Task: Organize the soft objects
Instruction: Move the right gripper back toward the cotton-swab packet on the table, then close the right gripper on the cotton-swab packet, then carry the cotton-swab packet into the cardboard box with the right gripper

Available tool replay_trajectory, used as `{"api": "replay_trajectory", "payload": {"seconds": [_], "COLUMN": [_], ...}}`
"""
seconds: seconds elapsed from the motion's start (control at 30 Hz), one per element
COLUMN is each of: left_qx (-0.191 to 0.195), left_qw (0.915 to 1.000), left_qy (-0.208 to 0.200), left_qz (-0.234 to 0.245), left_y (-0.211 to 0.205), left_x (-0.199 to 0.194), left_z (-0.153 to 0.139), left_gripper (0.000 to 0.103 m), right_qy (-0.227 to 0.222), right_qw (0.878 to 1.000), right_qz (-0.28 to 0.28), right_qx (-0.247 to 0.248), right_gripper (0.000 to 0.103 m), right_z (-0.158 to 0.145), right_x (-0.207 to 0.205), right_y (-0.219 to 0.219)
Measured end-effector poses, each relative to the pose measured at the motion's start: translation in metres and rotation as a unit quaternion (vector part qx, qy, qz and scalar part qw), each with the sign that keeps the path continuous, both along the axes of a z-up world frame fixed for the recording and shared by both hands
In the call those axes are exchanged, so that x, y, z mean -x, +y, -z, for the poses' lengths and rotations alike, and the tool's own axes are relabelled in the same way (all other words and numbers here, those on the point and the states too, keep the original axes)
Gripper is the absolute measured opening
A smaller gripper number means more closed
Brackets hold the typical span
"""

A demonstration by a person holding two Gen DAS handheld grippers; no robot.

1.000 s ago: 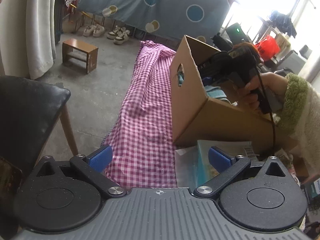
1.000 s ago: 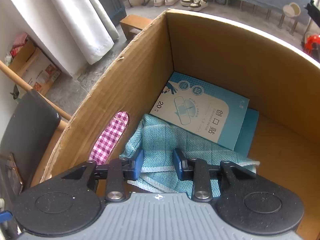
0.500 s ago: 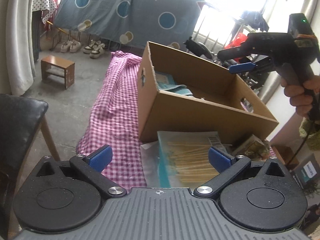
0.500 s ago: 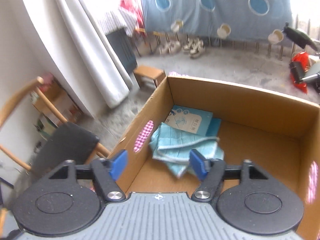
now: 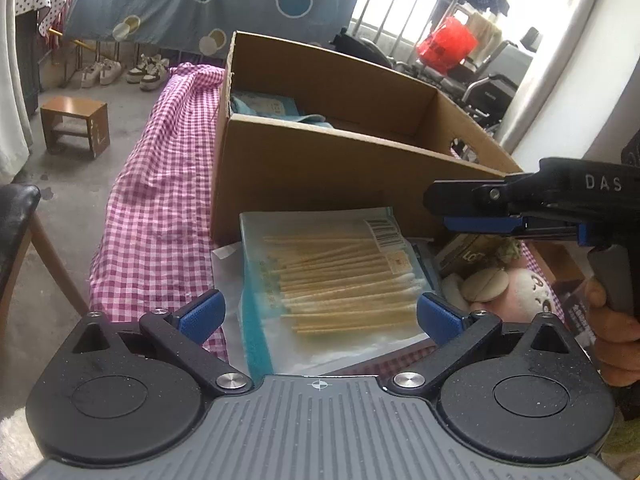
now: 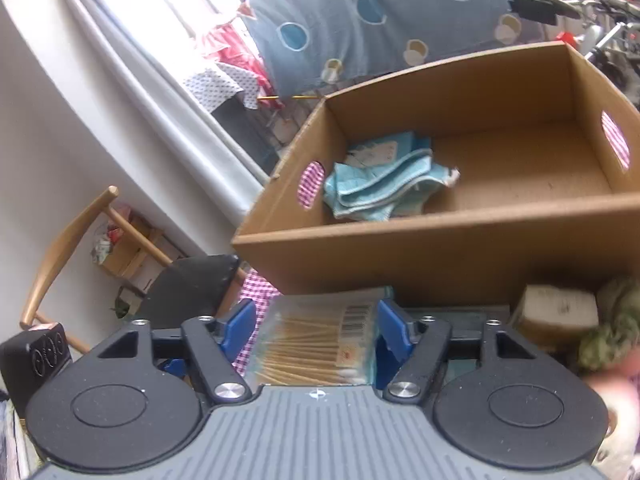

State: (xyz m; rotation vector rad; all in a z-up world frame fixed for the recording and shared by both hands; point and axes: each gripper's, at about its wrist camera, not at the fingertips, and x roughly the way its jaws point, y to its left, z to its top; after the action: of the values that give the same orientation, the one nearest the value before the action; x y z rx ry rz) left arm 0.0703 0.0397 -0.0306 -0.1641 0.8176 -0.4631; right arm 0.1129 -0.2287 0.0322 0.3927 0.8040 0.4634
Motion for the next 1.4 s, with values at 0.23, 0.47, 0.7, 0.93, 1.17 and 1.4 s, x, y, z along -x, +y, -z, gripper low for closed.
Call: {"api": "replay_trajectory", "payload": {"seconds": [0.23,0.47,0.7,0.93,1.17,1.4], "left_qx": [-0.001,-0.011,-0.009,-0.003,-0.002,0.005], "left_qw": [0.9998,0.9995,0.9995,0.9996,0.9989,0.9971], "left_qy": [0.011,0.011,0.011,-0.006,-0.038,-0.069], "left_qz": [0.019,0.028,0.027,0.026,0.028,0.031], "left_y": [-0.01,-0.018,-0.02,-0.019,-0.019,-0.019], "left_x": [-0.008,-0.01,-0.011,-0.003,0.011,0.022], "left_z": [0.006,0.008,0.005,-0.008,-0.027,-0.048], "left_gripper": [0.102,0.102,0.102,0.102,0.102,0.102], "right_qy": [0.04,0.057,0.051,0.036,0.015,-0.012], "right_qw": [0.999,0.998,0.999,0.999,1.0,1.0], "right_qz": [0.005,0.002,0.001,0.002,0.005,0.007], "right_qx": [-0.008,-0.018,-0.013,-0.006,-0.01,-0.014], "right_gripper": [0.06,0.053,0.051,0.051,0.051,0.051], "right_z": [0.031,0.046,0.047,0.037,0.022,0.001], "right_x": [-0.006,-0.012,-0.01,-0.003,0.013,0.029], "right_y": [0.006,0.008,0.012,0.014,0.013,0.011]}}
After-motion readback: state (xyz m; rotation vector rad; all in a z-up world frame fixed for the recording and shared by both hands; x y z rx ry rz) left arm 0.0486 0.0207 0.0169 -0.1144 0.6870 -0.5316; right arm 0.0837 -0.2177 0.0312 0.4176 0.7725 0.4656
